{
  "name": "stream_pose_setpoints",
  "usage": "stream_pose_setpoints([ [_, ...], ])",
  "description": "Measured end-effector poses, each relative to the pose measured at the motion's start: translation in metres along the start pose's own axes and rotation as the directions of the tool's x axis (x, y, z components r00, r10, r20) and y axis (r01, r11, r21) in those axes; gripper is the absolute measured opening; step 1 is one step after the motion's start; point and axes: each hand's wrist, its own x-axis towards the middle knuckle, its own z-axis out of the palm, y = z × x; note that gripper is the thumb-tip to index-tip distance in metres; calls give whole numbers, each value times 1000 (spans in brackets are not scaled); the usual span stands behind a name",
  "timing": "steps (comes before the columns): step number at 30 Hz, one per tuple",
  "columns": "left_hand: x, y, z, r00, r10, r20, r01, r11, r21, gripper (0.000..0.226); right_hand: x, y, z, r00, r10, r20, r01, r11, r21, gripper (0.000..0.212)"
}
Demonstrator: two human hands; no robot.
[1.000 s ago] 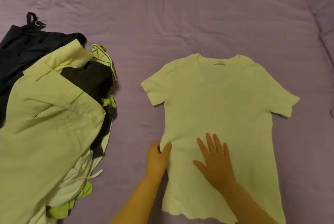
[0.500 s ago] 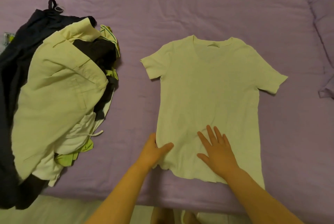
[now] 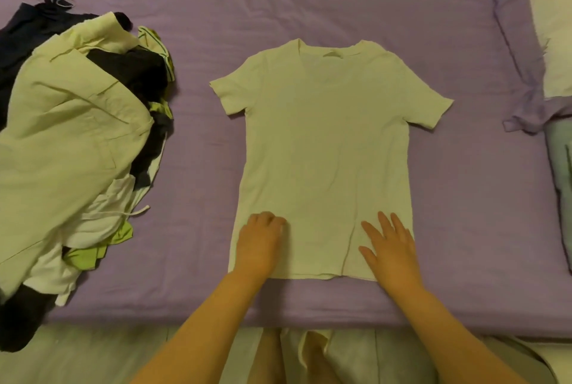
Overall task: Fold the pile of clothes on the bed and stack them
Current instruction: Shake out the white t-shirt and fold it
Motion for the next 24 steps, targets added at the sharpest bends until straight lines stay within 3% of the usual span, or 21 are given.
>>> stream_pose_setpoints([
  [2, 5, 34, 10, 962, 224, 153, -217, 974, -64, 39, -9, 13, -2, 989, 150, -21, -146, 980, 133, 61],
  [4, 4, 61, 21, 916, 317, 246, -296, 948, -120, 40, -17, 20, -2, 963, 268, -19, -250, 921, 297, 69],
  [6, 3, 75, 30, 915, 313, 255, -291, 949, -118, 43, -21, 23, 0, 935, 353, -15, -304, 827, 473, 70],
  [8, 7, 80, 36, 924, 298, 241, -286, 954, -84, 50, -21, 28, 2, 906, 424, -16, -317, 703, 637, 49],
  [10, 12, 76, 37, 929, 282, 240, -270, 959, -83, 56, -22, 30, 2, 893, 445, -69, -280, 668, 690, 26],
  [16, 16, 79, 40, 933, 222, 282, -205, 975, -91, 67, -32, 54, 1, 823, 565, -54, -306, 522, 796, 24],
  [21, 17, 86, 40, 882, 238, 405, -276, 961, 35, 66, -37, 63, 7, 817, 577, -9, -429, 618, 659, 32],
  [24, 19, 88, 38, 865, 246, 436, -281, 959, 17, 56, -35, 57, 6, 882, 443, -162, -344, 839, 422, 55],
])
